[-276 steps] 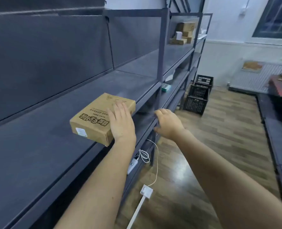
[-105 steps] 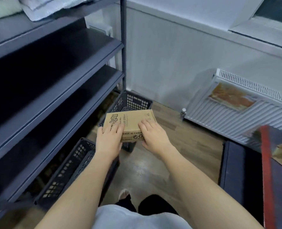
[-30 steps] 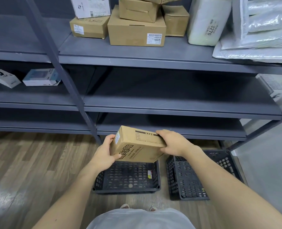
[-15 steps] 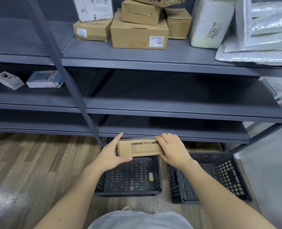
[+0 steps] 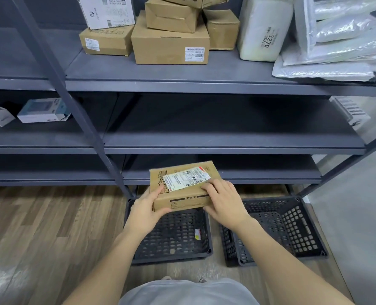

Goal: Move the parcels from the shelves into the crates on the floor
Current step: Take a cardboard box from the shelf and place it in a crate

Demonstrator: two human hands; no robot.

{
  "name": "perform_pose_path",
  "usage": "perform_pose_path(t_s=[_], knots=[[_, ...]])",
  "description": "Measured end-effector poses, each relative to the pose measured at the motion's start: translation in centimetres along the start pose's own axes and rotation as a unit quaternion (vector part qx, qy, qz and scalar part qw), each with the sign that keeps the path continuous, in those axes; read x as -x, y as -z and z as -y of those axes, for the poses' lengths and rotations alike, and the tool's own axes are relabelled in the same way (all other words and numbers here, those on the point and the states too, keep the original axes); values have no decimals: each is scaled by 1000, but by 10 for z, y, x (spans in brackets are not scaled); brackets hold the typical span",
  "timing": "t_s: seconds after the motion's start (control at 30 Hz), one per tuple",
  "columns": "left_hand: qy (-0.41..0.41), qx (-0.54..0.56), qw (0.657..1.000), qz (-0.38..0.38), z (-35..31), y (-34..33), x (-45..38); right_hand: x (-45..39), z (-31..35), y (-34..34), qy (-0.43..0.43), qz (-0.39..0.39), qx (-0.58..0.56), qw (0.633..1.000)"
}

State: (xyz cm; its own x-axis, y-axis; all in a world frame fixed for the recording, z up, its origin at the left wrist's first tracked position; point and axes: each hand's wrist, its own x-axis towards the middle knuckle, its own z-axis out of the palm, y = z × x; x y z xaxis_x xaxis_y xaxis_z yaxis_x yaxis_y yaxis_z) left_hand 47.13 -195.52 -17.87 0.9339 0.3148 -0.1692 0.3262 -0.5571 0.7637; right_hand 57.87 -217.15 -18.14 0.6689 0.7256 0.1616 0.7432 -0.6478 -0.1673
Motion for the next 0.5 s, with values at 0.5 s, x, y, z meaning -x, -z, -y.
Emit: perform_pose_path(t_s=[0.5], knots=[[-82, 25, 987, -139, 11, 11, 13, -4, 5, 17, -98, -16, -207, 973]])
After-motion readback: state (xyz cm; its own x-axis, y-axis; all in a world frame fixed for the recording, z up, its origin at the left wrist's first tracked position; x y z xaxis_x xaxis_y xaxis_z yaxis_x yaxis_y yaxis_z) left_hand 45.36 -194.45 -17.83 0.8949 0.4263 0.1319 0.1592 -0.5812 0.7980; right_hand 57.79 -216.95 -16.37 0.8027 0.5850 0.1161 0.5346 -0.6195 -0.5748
